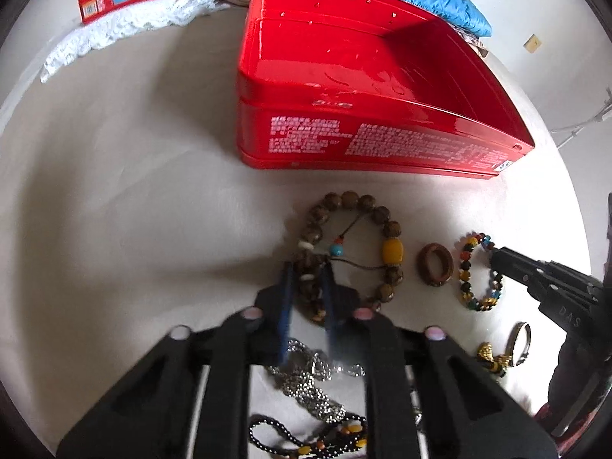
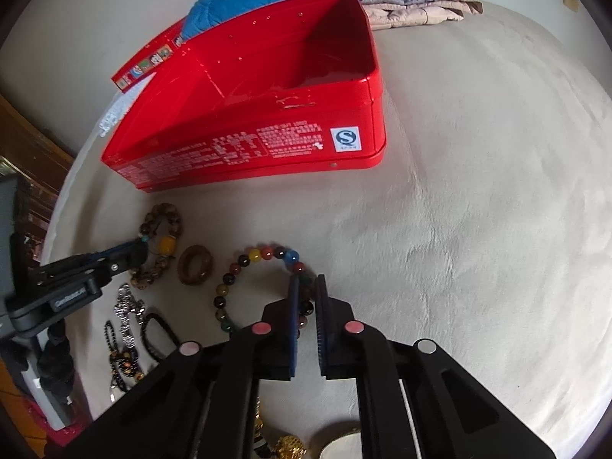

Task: Organize jewelry
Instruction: 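Grasp the wooden bead bracelet with the left tool while the right tool grasps the multicolour bead bracelet, then carry both bracelets over the red tin box with both tools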

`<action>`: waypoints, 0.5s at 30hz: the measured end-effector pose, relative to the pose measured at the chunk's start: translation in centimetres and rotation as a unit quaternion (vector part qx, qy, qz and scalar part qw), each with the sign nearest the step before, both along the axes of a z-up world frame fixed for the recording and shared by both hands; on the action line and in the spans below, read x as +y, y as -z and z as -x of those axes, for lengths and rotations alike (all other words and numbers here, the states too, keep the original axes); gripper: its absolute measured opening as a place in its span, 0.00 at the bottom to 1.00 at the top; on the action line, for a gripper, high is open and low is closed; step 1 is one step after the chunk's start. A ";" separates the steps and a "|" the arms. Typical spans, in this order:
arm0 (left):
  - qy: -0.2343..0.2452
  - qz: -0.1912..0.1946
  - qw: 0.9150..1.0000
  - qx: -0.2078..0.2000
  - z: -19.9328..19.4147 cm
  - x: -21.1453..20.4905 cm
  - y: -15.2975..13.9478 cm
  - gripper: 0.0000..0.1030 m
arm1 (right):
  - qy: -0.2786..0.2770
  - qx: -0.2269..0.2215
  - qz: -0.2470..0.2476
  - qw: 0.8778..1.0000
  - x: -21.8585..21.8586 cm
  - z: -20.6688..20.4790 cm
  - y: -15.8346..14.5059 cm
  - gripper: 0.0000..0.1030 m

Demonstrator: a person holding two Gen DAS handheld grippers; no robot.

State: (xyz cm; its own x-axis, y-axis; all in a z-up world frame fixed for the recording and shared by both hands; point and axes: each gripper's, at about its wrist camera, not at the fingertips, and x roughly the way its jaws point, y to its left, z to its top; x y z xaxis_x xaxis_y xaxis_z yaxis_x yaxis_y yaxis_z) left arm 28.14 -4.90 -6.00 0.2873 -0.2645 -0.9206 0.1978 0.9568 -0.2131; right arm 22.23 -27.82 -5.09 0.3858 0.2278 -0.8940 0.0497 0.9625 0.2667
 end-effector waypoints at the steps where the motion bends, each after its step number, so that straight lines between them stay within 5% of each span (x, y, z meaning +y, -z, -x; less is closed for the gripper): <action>1: -0.003 0.008 1.000 0.003 -0.1 0.2 0.0 0.11 | -0.002 -0.001 -0.009 1.000 -0.1 0.2 -0.2 0.07; 6: -0.005 0.033 0.999 -0.003 0.8 0.9 -1.0 0.09 | -0.007 -0.023 -0.037 0.999 -0.7 1.4 -1.9 0.07; 15: 0.013 0.054 0.994 -0.090 4.6 0.8 -7.3 0.09 | -0.022 -0.069 -0.044 0.996 -0.2 2.5 -5.9 0.07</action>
